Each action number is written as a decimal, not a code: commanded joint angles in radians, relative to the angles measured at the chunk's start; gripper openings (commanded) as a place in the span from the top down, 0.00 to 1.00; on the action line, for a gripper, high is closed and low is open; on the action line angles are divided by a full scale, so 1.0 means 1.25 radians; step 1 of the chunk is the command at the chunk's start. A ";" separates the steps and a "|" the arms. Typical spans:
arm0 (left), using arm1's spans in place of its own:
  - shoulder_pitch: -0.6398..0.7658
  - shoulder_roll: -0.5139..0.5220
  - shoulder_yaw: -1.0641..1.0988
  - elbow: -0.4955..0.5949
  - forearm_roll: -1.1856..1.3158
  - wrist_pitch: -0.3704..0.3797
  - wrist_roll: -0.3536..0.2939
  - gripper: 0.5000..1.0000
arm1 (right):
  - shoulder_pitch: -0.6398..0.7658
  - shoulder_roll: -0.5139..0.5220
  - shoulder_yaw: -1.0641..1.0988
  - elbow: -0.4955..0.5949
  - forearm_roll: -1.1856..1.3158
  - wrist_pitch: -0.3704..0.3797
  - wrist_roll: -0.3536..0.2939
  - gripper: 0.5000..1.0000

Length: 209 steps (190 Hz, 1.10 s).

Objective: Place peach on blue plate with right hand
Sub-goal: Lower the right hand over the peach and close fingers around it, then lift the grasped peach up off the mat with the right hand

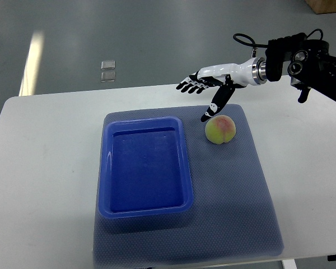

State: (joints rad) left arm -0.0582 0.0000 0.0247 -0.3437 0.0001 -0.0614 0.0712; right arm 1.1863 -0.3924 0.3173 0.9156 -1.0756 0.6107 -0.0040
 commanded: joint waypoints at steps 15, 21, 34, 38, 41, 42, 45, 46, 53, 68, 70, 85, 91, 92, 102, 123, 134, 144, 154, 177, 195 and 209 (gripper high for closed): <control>0.000 0.000 0.000 0.000 0.000 0.000 0.000 0.00 | -0.003 0.000 -0.039 0.003 -0.040 0.000 -0.030 0.14; 0.000 0.000 0.000 0.000 0.000 0.000 0.001 0.00 | -0.007 0.000 -0.039 0.001 -0.045 0.000 -0.030 0.14; 0.000 0.000 0.001 -0.001 0.000 0.000 0.001 0.00 | -0.019 0.001 -0.039 0.003 -0.056 0.000 -0.030 0.14; 0.000 0.000 0.001 -0.001 0.000 0.000 0.001 0.00 | -0.021 0.002 -0.039 0.001 -0.060 0.000 -0.030 0.14; 0.000 0.000 0.001 -0.001 0.001 0.000 0.001 0.00 | -0.023 0.003 -0.039 0.000 -0.065 0.000 -0.030 0.14; 0.000 0.000 0.001 -0.001 0.001 0.000 0.001 0.00 | -0.023 0.003 -0.039 0.000 -0.065 0.000 -0.030 0.14; 0.000 0.000 0.001 -0.001 0.001 0.000 0.000 0.00 | -0.024 0.005 -0.039 -0.001 -0.070 0.000 -0.030 0.14; 0.000 0.000 0.001 -0.001 0.001 0.000 0.000 0.00 | -0.024 0.005 -0.039 -0.001 -0.070 0.000 -0.030 0.14; 0.000 0.000 0.001 -0.001 0.001 0.000 0.001 0.00 | -0.026 0.006 -0.040 -0.001 -0.075 -0.008 -0.030 0.14; 0.000 0.000 0.001 0.000 0.000 0.000 0.001 0.00 | -0.047 0.010 -0.039 -0.001 -0.094 -0.035 -0.029 0.14; 0.000 0.000 0.001 0.000 0.000 0.000 0.001 0.00 | -0.048 0.011 -0.040 -0.002 -0.097 -0.037 -0.028 0.14; 0.000 0.000 0.001 0.000 0.000 0.000 0.001 0.00 | -0.062 0.012 -0.039 -0.007 -0.121 -0.048 -0.023 0.15; 0.000 0.000 0.001 0.000 0.000 0.000 0.001 0.00 | -0.064 0.013 -0.039 -0.008 -0.124 -0.050 -0.023 0.15; 0.000 0.000 0.001 0.000 0.000 0.000 0.001 0.00 | -0.064 0.013 -0.039 -0.008 -0.124 -0.050 -0.023 0.15; 0.000 0.000 0.001 0.000 0.000 0.000 0.001 0.00 | -0.077 0.022 -0.040 -0.019 -0.147 -0.081 -0.021 0.15; 0.000 0.000 0.001 0.000 0.000 0.000 0.001 0.00 | -0.084 0.029 -0.040 -0.030 -0.159 -0.101 -0.021 0.16; 0.000 0.000 0.001 0.000 0.000 0.000 0.001 0.00 | -0.091 0.034 -0.054 -0.038 -0.168 -0.120 -0.021 0.19; 0.000 0.000 0.001 0.000 0.000 0.000 0.001 0.00 | -0.092 0.034 -0.065 -0.038 -0.168 -0.130 -0.021 0.20; 0.000 0.000 0.000 0.000 0.000 0.000 0.001 0.00 | -0.092 0.034 -0.077 -0.040 -0.168 -0.143 -0.020 0.25; 0.000 0.000 0.000 0.000 0.000 0.000 0.001 0.00 | -0.091 0.032 -0.088 -0.042 -0.168 -0.150 -0.014 0.54; 0.000 0.000 0.000 0.000 0.000 0.000 0.001 0.00 | -0.091 0.030 -0.088 -0.042 -0.168 -0.150 -0.013 0.78; 0.000 0.000 0.000 0.000 0.000 0.000 0.001 0.00 | -0.088 0.029 -0.087 -0.042 -0.168 -0.150 -0.012 0.94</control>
State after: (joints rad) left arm -0.0583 0.0000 0.0246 -0.3437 0.0002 -0.0614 0.0721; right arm 1.0716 -0.3538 0.2074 0.8632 -1.2855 0.4237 -0.0205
